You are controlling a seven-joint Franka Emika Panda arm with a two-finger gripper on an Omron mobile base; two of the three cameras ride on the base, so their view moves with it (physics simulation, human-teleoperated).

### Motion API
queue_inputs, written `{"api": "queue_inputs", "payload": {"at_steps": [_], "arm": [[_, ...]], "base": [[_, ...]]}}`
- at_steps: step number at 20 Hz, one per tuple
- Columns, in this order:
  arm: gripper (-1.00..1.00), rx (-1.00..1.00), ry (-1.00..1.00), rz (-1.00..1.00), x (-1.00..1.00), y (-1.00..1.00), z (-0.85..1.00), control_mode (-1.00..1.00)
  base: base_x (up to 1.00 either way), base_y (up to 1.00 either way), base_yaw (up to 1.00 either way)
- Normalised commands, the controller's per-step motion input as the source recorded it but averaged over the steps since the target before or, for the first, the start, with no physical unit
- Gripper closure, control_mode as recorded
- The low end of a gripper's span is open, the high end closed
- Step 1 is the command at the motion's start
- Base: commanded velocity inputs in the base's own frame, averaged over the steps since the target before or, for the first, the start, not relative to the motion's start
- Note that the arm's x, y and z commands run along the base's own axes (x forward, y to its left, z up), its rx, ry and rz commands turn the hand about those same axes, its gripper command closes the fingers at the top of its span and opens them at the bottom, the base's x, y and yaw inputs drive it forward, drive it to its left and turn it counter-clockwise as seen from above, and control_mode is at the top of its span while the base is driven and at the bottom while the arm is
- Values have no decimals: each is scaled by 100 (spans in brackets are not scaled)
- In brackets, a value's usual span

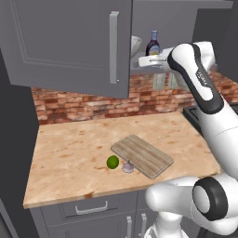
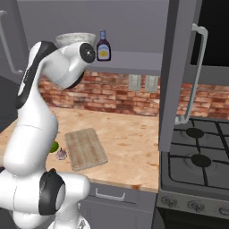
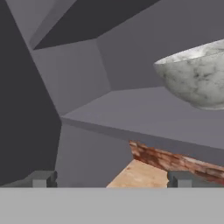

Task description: Open the cabinet. Place the bowl and condiment on the counter. Then place the lime and garlic on the cutting board.

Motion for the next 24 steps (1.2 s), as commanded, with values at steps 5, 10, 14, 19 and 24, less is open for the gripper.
{"api": "queue_inputs", "payload": {"at_steps": [5,10,14,19,24], "arm": [[-100,1,2,11,33,5,-4,-100],[-100,0,4,9,34,10,-2,-100],[-100,1,3,8,33,13,-1,-100],[-100,0,2,7,28,20,-6,-100],[-100,0,1,6,20,29,-9,-100]], "base": [[0,0,0],[0,0,0],[0,0,0],[0,0,0],[0,0,0]]}}
